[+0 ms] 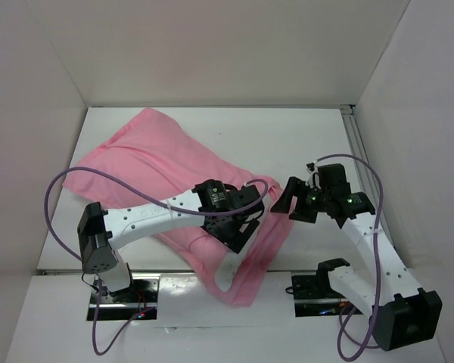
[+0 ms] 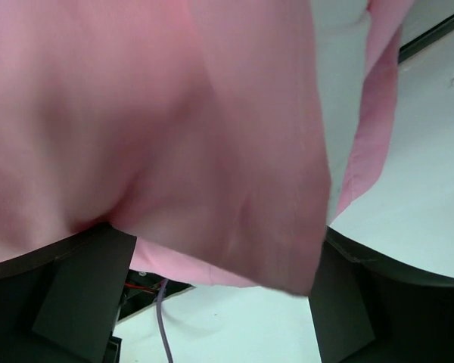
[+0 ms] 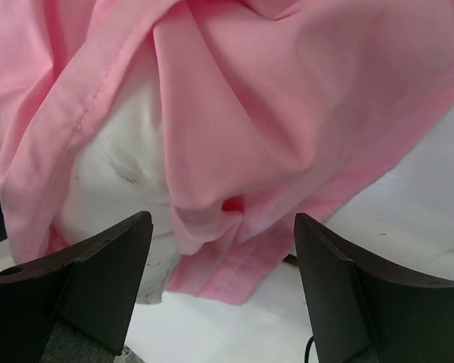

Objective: Put the pillow into the pillowcase

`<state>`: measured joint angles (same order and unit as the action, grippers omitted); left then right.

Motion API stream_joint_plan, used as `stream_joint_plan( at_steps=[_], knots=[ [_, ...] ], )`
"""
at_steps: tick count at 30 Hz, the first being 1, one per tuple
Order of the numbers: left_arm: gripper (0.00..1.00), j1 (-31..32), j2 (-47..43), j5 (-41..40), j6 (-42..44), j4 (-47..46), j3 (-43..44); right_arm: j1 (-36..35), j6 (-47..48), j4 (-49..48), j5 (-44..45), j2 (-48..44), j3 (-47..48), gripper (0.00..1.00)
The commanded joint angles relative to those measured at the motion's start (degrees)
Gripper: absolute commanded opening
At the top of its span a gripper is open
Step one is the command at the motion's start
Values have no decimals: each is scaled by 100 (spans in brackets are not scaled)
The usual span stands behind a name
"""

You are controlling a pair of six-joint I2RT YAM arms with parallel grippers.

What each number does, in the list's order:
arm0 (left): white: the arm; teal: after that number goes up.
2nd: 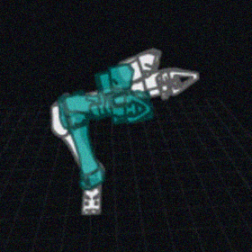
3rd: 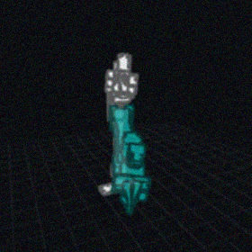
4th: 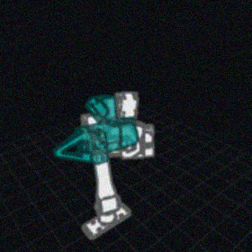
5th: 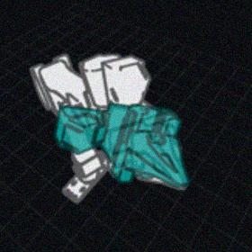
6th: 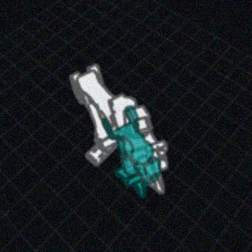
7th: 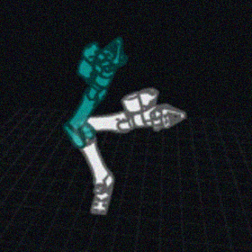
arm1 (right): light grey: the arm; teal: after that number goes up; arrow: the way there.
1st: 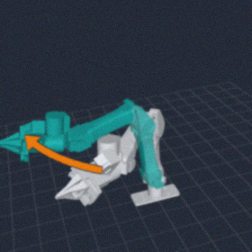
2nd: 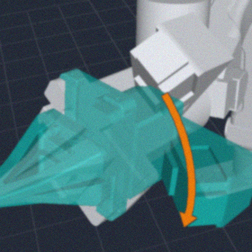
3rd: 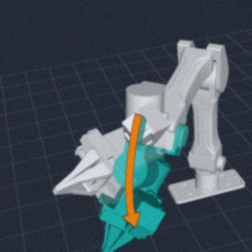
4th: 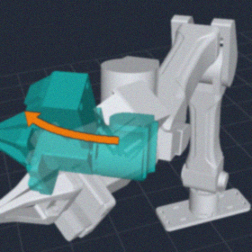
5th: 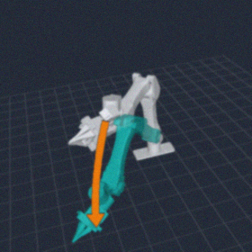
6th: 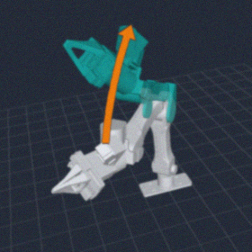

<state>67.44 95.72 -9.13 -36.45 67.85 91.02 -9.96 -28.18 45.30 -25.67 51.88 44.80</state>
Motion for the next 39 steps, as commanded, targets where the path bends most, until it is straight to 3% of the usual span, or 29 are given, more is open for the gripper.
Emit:
stream_joint_plan(
  at_steps=[1,3,5,8,9,12,16,20,25,39],
  knots=[
    [98,68,-36,78,-293,-202,-260,-348,-503,-416,0,-152,-102,83],
    [98,68,-36,8,-441,-421,-462,-672,-783,-671,79,-152,-268,83],
    [92,68,16,-220,-521,-580,-594,-928,-977,-881,351,-152,-435,83],
    [18,7,253,-606,-863,-695,-647,-1447,-1320,-1022,903,-152,-524,83],
    [2,-98,341,-556,-916,-695,-586,-1674,-1443,-1023,1080,-152,-577,83],
    [0,-722,474,-126,-917,-1010,-586,-1834,-1515,-1303,1687,111,-516,83],
    [0,-1381,395,122,-698,-1327,-428,-1948,-1663,-1734,1845,594,-445,80],
    [0,-1943,447,183,-531,-1441,90,-2229,-1795,-1727,2460,1147,-226,69],
    [0,-2270,676,508,-320,-1617,512,-2335,-1717,-2059,3024,1544,20,67],
    [0,-2560,737,781,-214,-1793,566,-2168,-1225,-2754,2919,3062,1092,71]
  ],
)
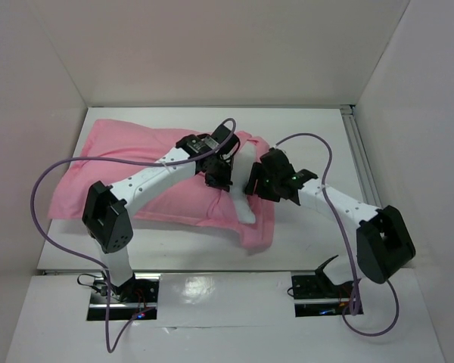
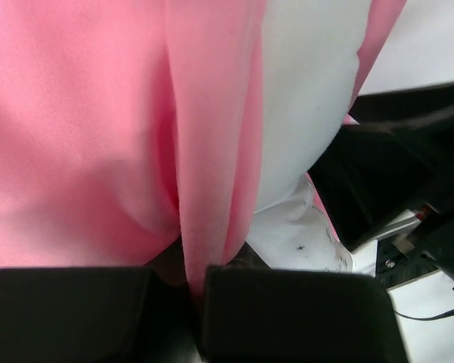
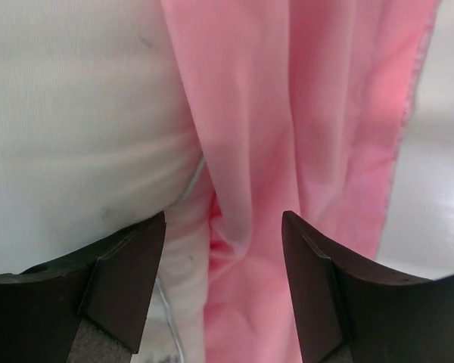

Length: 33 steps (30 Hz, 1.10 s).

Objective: Put the pillow into the pillowcase

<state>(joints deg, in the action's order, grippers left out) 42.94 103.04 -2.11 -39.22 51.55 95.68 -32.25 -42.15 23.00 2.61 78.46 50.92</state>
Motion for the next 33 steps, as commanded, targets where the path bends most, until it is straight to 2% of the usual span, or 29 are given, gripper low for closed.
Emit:
stream_joint_plan(
  at_steps=[1,3,7,9,12,14,16,17,22,25,29,33],
  knots=[
    [0,-162,5,79,64,-163,100,61,250,-525,90,564,542,70],
    [0,-224,-56,132,11,-215,100,61,199,-525,221,906,673,65],
    [0,-453,-109,-9,-199,-216,223,61,146,-788,274,742,306,52],
    [0,-602,-109,53,-200,-294,223,61,146,-868,275,689,252,51],
    [0,-602,-109,202,-200,-356,223,61,260,-868,573,1074,305,49],
    [0,-602,-109,255,-148,-356,285,61,409,-868,626,1198,357,39],
    [0,-655,-109,308,-147,-356,285,61,601,-929,740,1198,427,22],
    [0,-655,-109,386,-147,-356,285,122,664,-929,793,1137,428,2],
    [0,-717,-214,387,-147,-470,171,245,1050,-605,1004,646,428,0],
    [0,-909,-215,142,-427,-470,170,245,1174,-456,882,-109,192,0],
    [0,-1208,39,-307,-963,-523,380,245,1543,-279,390,-1015,60,0],
    [0,-1209,417,-747,-1271,-470,627,184,1911,-226,-268,-1797,112,0]
  ],
)
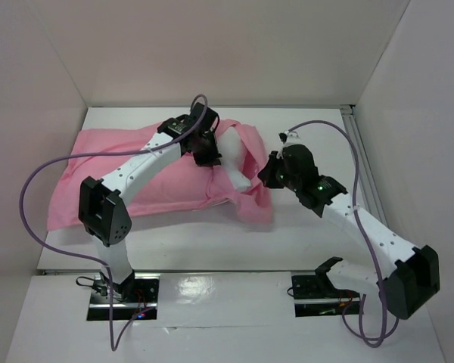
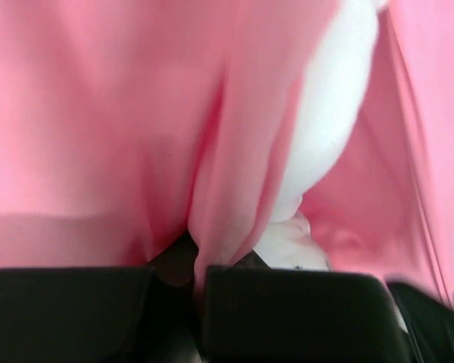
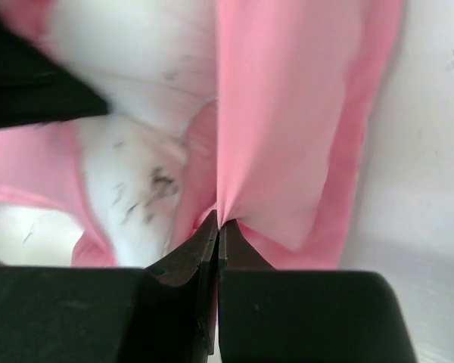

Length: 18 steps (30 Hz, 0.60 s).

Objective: Put the pillow into the pillowcase

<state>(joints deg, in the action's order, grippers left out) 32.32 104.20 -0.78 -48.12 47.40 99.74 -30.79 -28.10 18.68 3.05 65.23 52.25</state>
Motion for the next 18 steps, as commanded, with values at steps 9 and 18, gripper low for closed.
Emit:
stream_joint_plan(
  at_steps=[9,18],
  knots=[
    [0,300,1119,-1714,-875,111,633,-252,1078,180,-1999,-731,698,0],
    [0,759,1568,-1891,-1086,226,633,-419,1078,-207,-2792,-292,1675,0]
  ],
)
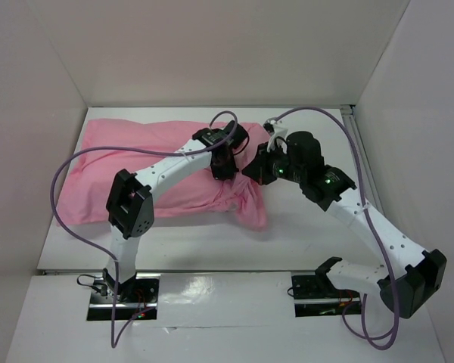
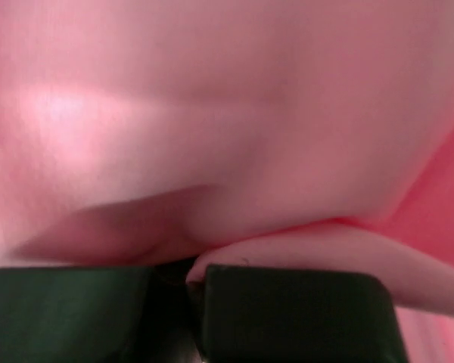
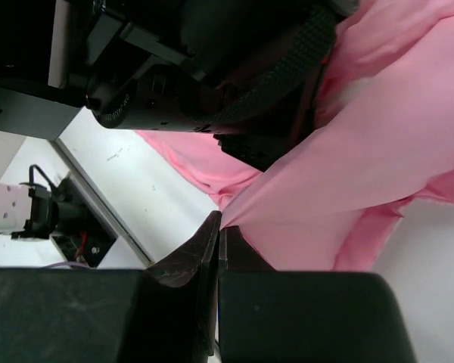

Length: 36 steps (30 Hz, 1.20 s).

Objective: Put the pillow into the pillowcase

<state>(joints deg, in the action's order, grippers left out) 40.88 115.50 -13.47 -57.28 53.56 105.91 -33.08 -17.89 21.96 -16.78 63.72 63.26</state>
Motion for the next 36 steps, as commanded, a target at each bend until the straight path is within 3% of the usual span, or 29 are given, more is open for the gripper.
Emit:
stream_joint_plan(
  at_steps=[1,9,13,18,24,31,36],
  knots=[
    [0,-98,438,-526,-170,-390,18,-190,58,-421,-731,-80,573,0],
    [0,-204,-765,555,637,-390,149,-190,-91,-402,-265,-79,-1235,0],
    [3,-204,-1415,1145,1016,-390,-158,-190,-153,-517,-151,-80,-1378,0],
    [32,-204,-1891,1654,1429,-390,-290,-190,-101,-517,-80,26,-1141,0],
    [65,-204,-2032,1515,1675,-267,-290,-190,-101,-465,25,79,-833,0],
    [66,-204,-1242,1638,1878,-329,377,-190,-101,-272,182,-35,-474,0],
    [66,-81,-925,1777,1878,-433,694,-243,-101,10,499,-273,-736,0]
  ],
)
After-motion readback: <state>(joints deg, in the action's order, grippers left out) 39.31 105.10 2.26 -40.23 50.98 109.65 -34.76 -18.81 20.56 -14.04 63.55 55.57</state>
